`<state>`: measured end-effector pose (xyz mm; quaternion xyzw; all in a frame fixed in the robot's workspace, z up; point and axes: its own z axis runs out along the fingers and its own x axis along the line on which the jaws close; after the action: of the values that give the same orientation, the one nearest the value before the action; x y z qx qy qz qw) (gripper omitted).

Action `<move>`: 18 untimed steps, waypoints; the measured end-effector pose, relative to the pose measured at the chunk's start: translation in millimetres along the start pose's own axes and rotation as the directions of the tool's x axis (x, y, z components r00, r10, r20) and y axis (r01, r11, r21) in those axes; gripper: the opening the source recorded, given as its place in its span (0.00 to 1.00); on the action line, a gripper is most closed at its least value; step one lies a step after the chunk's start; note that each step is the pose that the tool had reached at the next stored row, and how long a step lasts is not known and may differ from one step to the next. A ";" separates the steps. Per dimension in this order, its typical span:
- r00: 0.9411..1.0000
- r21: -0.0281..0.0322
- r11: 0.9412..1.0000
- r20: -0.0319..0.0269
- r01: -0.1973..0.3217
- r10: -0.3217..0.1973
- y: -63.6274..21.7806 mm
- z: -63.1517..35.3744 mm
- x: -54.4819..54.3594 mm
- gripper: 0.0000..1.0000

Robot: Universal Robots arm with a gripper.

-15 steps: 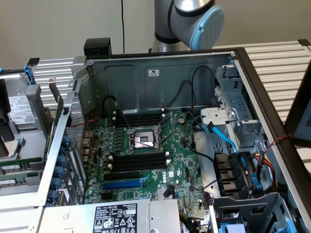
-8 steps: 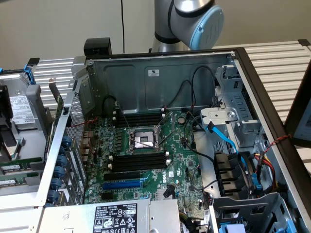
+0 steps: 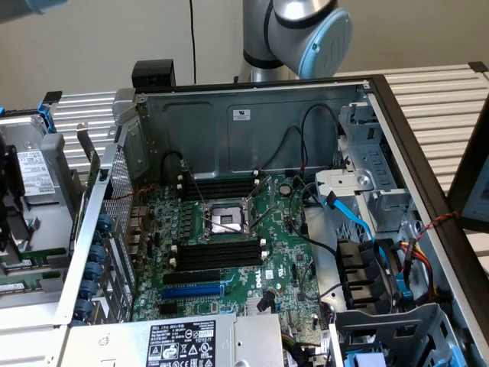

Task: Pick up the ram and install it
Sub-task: 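Pick up the ram and move it above insertion slot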

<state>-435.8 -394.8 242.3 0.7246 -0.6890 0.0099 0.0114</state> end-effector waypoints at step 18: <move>1.000 0.006 1.000 0.000 0.000 0.000 1.3 29.3 4.0 0.45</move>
<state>-436.9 -399.7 213.1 0.7246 -0.6890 0.0122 0.0092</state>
